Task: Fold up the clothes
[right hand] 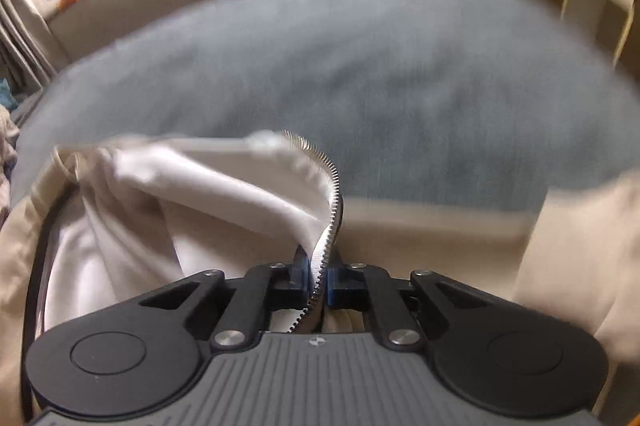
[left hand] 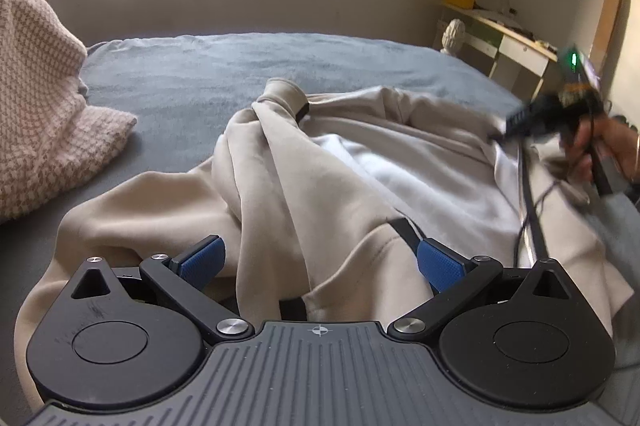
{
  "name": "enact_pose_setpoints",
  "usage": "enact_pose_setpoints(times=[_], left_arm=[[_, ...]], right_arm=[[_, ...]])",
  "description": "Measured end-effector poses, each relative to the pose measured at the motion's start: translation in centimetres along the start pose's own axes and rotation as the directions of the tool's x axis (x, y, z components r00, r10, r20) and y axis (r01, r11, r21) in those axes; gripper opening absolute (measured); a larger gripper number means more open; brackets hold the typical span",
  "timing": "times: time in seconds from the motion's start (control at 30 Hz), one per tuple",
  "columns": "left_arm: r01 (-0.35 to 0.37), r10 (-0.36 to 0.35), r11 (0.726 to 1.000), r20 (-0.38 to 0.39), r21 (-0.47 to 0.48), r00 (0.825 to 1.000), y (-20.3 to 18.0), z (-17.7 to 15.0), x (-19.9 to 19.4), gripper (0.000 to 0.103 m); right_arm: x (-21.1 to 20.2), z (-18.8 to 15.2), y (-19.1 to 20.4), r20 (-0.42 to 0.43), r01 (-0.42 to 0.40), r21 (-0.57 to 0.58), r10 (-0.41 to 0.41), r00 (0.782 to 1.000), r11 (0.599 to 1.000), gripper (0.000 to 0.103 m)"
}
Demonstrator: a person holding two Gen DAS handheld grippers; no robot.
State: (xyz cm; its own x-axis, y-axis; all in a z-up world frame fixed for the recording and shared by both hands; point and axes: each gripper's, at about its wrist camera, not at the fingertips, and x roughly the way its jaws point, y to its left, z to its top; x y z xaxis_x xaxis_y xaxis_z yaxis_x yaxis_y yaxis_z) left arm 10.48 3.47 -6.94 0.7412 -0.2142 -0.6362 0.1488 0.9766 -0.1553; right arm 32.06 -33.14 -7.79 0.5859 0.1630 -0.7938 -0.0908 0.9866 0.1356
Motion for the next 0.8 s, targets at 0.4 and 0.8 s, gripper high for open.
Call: enact_pose_setpoints(times=[0.4,0.8], left_arm=[[0.035,-0.035,0.999,-0.028,0.012,0.999,-0.8,-0.5,0.4,0.103],[0.075,-0.073,0.996,-0.034,0.052,0.997,-3.2,-0.5,-1.6,0.103]], right_arm=[[-1.1,0.8,-4.2,0.068,0.075,0.234,-0.094,0.993,0.969,0.064],[-23.2,-4.1,-6.5,0.274,-0.167,0.028,0.153,0.949,0.986,0.067]])
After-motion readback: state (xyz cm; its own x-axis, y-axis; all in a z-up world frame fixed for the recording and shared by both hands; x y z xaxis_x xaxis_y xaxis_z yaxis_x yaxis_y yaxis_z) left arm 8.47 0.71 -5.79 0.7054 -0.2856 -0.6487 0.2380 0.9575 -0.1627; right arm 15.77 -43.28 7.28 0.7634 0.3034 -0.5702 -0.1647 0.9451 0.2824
